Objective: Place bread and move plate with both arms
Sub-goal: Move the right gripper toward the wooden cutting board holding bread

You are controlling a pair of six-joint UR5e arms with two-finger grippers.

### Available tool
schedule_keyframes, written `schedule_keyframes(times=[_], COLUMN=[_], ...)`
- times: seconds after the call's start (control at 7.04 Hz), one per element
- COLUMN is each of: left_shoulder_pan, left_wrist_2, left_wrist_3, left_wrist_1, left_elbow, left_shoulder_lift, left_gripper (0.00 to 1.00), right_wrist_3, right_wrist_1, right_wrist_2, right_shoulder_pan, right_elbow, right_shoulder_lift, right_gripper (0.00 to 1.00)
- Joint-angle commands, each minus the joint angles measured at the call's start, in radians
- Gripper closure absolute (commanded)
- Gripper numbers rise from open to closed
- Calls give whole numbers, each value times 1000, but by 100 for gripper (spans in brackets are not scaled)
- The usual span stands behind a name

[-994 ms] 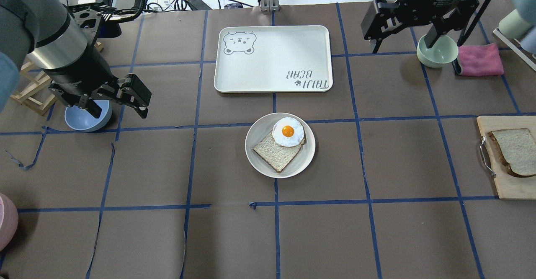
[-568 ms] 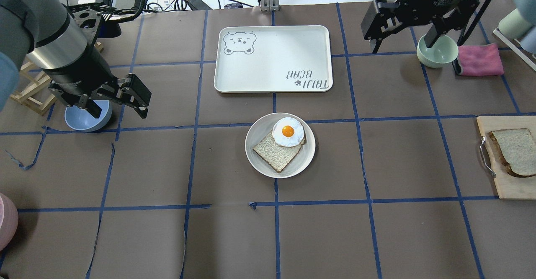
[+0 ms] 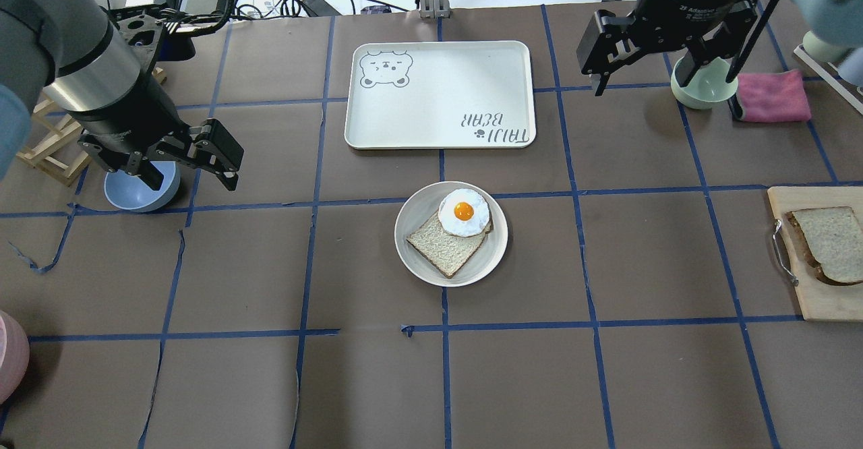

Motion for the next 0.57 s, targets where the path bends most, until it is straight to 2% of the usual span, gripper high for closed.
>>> schedule_keyframes(times=[0.0, 0.14, 0.43], left_shoulder_pan=[0, 0, 0], left_wrist_2=[-1, -1, -1], left_wrist_3=[0, 0, 0], left_wrist_1=[1, 0, 1], left_elbow=[-1, 1, -1], left_shoulder_lift=[-2, 1, -2], left_gripper=[0, 0, 0], right_wrist_3=[-26, -27, -14], right_wrist_1=[-9, -44, -35], right_wrist_2=[-2, -4, -4], right_shoulder_pan=[-7, -26, -50], right_elbow=[12, 14, 18], right_shoulder_lift=[5, 6, -3], right_gripper=[0, 0, 0])
